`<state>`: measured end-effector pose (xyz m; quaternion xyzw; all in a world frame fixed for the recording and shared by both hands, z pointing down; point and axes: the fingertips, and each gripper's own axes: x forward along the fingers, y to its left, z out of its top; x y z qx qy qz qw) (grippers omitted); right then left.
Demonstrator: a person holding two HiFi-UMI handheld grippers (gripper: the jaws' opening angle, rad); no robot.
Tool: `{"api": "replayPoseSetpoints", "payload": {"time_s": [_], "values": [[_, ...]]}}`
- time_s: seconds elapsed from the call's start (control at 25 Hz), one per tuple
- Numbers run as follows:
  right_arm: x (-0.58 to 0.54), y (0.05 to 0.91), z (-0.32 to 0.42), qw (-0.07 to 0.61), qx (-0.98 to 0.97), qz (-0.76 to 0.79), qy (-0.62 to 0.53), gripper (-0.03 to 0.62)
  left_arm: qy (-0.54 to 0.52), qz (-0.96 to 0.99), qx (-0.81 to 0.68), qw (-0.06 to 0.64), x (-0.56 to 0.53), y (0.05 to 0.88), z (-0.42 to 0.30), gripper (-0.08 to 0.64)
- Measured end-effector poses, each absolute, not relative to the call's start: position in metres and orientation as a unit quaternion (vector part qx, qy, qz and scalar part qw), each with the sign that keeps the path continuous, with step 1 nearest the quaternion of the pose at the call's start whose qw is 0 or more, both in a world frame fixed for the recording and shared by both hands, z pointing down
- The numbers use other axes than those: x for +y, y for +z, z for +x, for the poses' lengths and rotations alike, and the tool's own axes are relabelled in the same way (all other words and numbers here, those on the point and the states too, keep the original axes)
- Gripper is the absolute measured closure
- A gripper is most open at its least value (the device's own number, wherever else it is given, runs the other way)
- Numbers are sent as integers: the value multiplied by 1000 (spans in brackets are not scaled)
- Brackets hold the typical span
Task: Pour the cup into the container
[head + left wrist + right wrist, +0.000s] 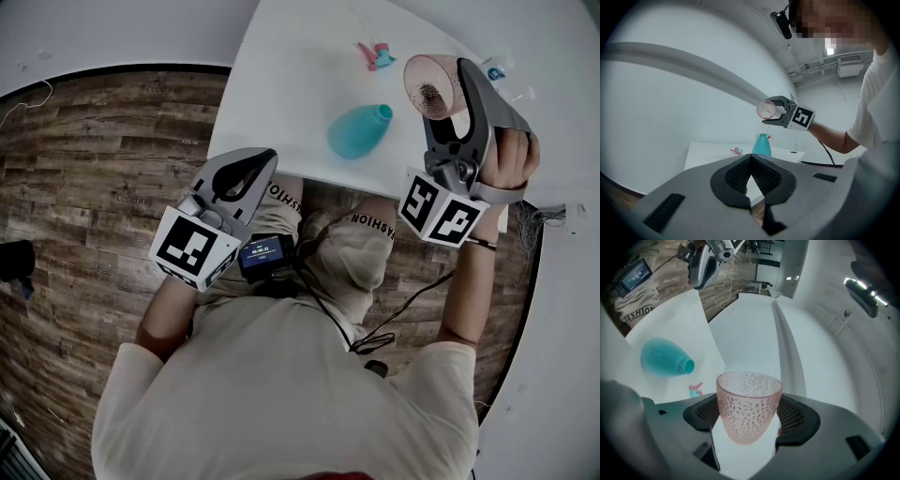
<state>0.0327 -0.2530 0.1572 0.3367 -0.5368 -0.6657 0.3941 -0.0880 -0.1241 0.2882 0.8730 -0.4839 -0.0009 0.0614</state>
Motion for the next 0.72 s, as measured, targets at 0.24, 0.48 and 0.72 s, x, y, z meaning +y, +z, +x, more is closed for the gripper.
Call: {"api": "replayPoseSetpoints", "payload": {"time_s": [0.24,0.48,0.72], "values": [[-254,160,35,394,-555,338,-650,224,0,872,-486,63,-123,288,-89,551],[-255,163,41,377,-622,350,-590,224,2,871,-488,58,-123,286,-90,551],[-250,165,48,339,-701,368,-508,224,4,867,-495,52,-123,282,-92,551]]}}
